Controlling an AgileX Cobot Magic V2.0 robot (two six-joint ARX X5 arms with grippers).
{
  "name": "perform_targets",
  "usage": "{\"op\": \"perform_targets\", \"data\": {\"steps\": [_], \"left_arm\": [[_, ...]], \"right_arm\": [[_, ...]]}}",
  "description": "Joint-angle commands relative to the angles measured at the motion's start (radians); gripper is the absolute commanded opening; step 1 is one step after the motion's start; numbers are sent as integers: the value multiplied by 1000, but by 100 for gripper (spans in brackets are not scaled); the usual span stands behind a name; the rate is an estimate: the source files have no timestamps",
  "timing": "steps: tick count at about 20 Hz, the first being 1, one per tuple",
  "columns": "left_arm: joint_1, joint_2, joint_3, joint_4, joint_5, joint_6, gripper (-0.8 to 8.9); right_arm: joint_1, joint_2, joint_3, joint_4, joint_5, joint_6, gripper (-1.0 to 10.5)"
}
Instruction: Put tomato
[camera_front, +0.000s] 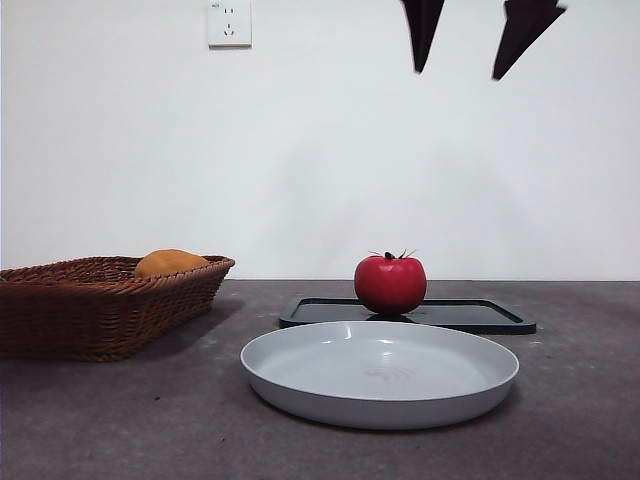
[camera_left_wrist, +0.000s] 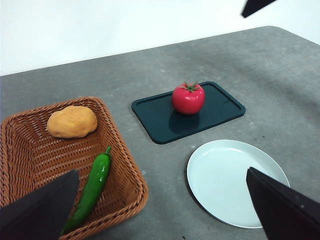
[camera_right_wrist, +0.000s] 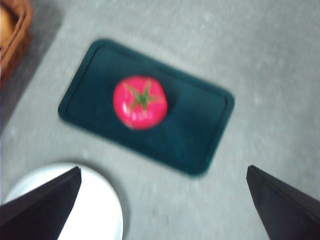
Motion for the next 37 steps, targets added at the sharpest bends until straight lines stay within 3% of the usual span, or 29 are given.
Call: {"op": "perform_targets", "data": {"steps": [1, 6, 8, 14, 20, 26, 27, 29, 30, 37], "left_arm": [[-5, 4, 12, 11, -1, 0, 729], [-5, 4, 12, 11, -1, -8, 729], [-5, 4, 12, 11, -1, -8, 729], [-5, 4, 12, 11, -1, -7, 729], [-5, 4, 12, 11, -1, -7, 729], [-5, 4, 12, 11, -1, -7, 718], [-5, 4, 12, 11, -1, -7, 681], [-5, 4, 12, 9, -1, -7, 292], [-5, 4, 12, 9, -1, -7, 31], [-5, 4, 12, 11, -1, -10, 33]], "right_arm": [[18, -102, -126, -78, 40, 14, 598], [64, -449, -567, -74, 80, 14, 598], [97, -598, -735, 12, 66, 32, 598], [203, -992, -1105, 320, 44, 200, 598], [247, -1221, -1297, 454, 47, 205, 598], [247, -1315, -1328, 468, 47, 207, 598], [247, -1315, -1328, 467, 45, 207, 561], [247, -1314, -1328, 464, 45, 208, 90], [247, -1314, -1328, 468, 46, 208, 24], [247, -1314, -1326, 482, 46, 206, 20]]}}
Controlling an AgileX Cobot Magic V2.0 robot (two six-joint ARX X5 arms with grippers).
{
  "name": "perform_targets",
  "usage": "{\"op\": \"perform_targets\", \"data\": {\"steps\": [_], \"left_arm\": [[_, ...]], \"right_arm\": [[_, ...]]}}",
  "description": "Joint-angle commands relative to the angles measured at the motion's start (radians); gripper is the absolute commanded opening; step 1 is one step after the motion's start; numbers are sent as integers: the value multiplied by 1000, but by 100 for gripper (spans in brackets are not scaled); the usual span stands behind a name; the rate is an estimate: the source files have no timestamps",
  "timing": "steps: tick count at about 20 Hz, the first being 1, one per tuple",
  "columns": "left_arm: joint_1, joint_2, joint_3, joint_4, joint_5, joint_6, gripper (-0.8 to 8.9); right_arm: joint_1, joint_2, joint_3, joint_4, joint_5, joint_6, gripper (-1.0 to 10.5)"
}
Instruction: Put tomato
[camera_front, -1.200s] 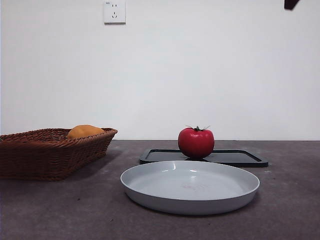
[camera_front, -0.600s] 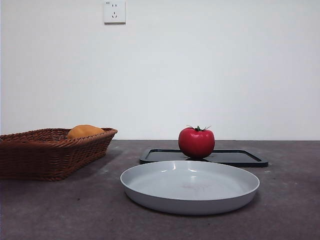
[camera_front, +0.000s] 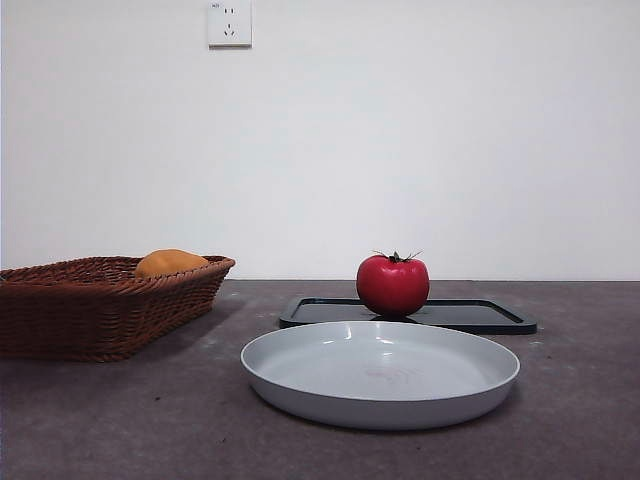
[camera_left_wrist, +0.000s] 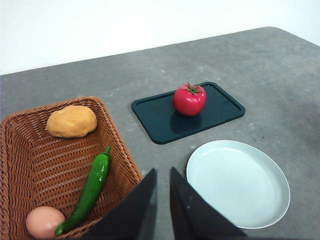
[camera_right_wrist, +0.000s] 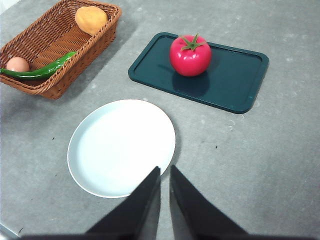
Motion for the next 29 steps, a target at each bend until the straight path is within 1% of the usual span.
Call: {"op": "perform_targets", "data": {"steps": [1, 4, 5, 6, 9, 12, 15, 17, 20, 22, 26, 29], "left_arm": [[-5, 4, 12, 11, -1, -2, 33], [-3, 4, 12, 11, -1, 0, 32], [9, 2, 12, 8, -1, 29, 32], [43, -7, 10, 11, 0, 31, 32], [230, -47, -37, 28, 1, 42, 32], [430, -154, -211, 173, -4, 55, 32], [551, -286, -425, 310, -4, 46, 32], [579, -373, -554, 378, -4, 23, 32], [583, -465, -675, 409, -4, -9, 32], [583, -482, -712, 413, -4, -23, 32], [583, -482, -778, 495, -3, -24, 32], [583, -482, -786, 503, 13, -22, 32]], "right_arm": [[7, 4, 9, 11, 1, 7, 20], [7, 4, 9, 11, 1, 7, 20], [7, 4, 9, 11, 1, 7, 20], [7, 4, 9, 11, 1, 7, 20], [7, 4, 9, 11, 1, 7, 20], [7, 4, 9, 11, 0, 7, 20], [7, 4, 9, 11, 2, 7, 20], [7, 4, 9, 11, 1, 7, 20], [7, 4, 9, 11, 1, 7, 20], [7, 4, 9, 11, 1, 7, 20], [7, 4, 9, 11, 1, 7, 20], [7, 4, 9, 11, 1, 7, 20]]}}
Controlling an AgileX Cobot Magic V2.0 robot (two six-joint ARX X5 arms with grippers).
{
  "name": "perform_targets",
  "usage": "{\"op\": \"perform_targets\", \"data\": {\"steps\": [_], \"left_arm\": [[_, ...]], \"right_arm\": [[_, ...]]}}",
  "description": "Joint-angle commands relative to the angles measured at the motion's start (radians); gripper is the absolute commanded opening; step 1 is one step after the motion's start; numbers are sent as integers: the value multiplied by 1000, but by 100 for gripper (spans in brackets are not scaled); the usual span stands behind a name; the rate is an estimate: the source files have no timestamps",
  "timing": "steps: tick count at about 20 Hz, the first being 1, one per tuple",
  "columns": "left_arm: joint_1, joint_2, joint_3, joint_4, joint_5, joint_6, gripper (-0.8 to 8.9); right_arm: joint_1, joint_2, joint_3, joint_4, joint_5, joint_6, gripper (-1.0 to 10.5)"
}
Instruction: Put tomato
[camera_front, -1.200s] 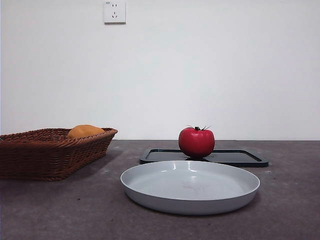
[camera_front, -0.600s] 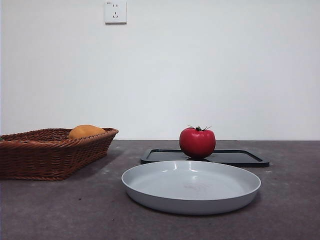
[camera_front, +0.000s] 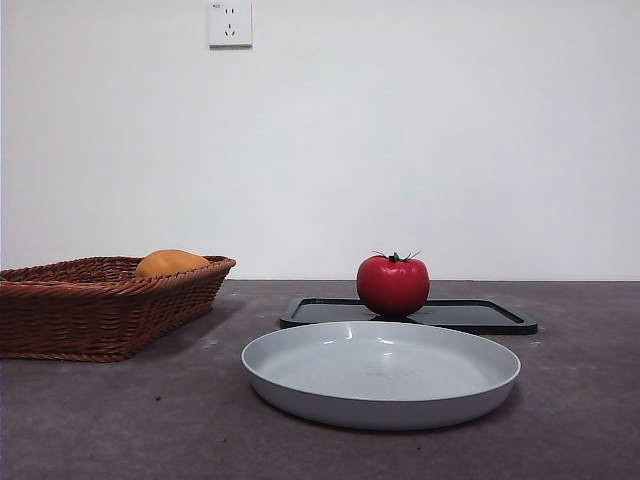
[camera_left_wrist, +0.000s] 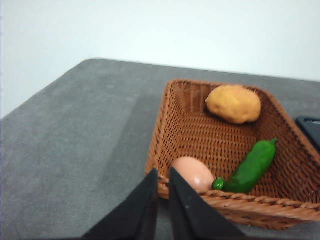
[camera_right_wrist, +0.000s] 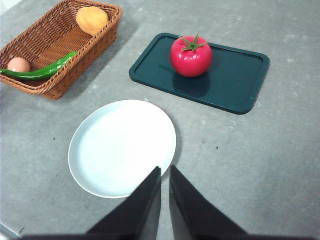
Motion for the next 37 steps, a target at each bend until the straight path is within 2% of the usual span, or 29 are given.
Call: {"op": "perform_targets", "data": {"steps": [1, 4, 15, 16, 17, 18, 19, 21, 24, 25, 27, 32, 37], "left_arm": [[2, 0, -21, 4, 16, 1, 32], [3, 0, -21, -67, 34, -3, 31], [3, 0, -20, -64, 35, 0, 30], [3, 0, -20, -64, 35, 0, 30], [3, 0, -20, -64, 35, 0, 30], [3, 0, -20, -64, 35, 0, 30], [3, 0, -20, -64, 35, 0, 30], [3, 0, -20, -64, 35, 0, 30], [3, 0, -20, -64, 35, 0, 30], [3, 0, -20, -64, 35, 0, 30], [3, 0, -20, -64, 35, 0, 30], [3, 0, -20, -64, 35, 0, 30], [3, 0, -20, -64, 35, 0, 30]], "right_arm": [[7, 4, 9, 11, 1, 7, 20], [7, 4, 9, 11, 1, 7, 20], [7, 4, 9, 11, 1, 7, 20], [7, 4, 9, 11, 1, -7, 21], [4, 0, 7, 13, 27, -121, 20], [-11, -13, 7, 11, 57, -158, 20], [-51, -34, 0, 32, 55, -187, 20], [-162, -97, -63, 144, -50, -249, 20], [-324, -221, -289, 497, -48, -352, 20], [-380, -272, -387, 616, -49, -369, 20], [-459, -371, -539, 730, -55, -353, 20], [-534, -526, -708, 735, -45, -356, 20], [-572, -539, -784, 775, -45, -354, 20]]}}
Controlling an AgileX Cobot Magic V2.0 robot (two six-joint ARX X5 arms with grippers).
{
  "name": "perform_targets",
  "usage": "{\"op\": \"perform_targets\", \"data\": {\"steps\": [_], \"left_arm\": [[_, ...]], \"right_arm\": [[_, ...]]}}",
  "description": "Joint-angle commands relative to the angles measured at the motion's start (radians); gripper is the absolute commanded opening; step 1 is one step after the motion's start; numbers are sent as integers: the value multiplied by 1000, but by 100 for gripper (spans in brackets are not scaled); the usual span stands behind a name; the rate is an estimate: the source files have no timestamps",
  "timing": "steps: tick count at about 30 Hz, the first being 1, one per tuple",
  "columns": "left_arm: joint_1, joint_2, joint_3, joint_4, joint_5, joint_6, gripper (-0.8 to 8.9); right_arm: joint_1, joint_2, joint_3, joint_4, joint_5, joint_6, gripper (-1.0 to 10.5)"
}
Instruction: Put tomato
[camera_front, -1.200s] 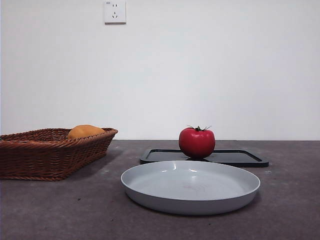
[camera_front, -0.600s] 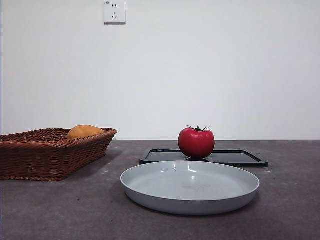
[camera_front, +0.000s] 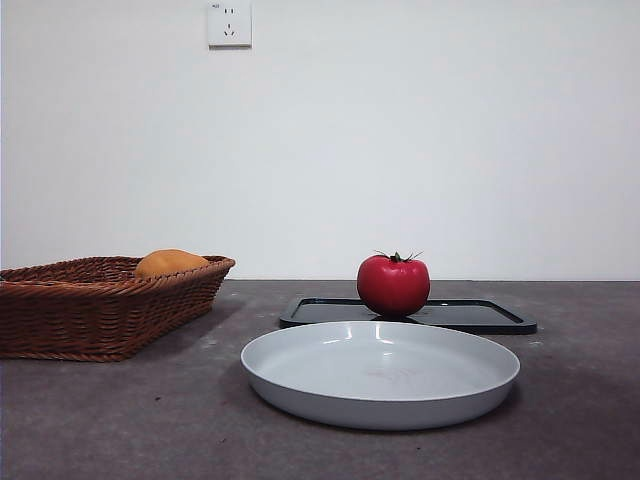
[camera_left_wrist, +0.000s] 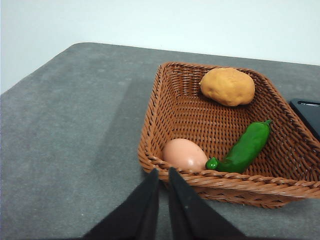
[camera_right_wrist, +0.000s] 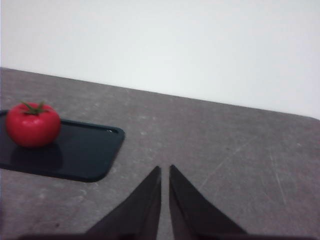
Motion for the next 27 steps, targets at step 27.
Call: {"op": "perform_targets", "data": {"steps": [27], "left_arm": [[1, -2, -20, -7, 4, 2, 30]], "right_arm": [[-78, 0, -94, -35, 2, 23, 20]]}}
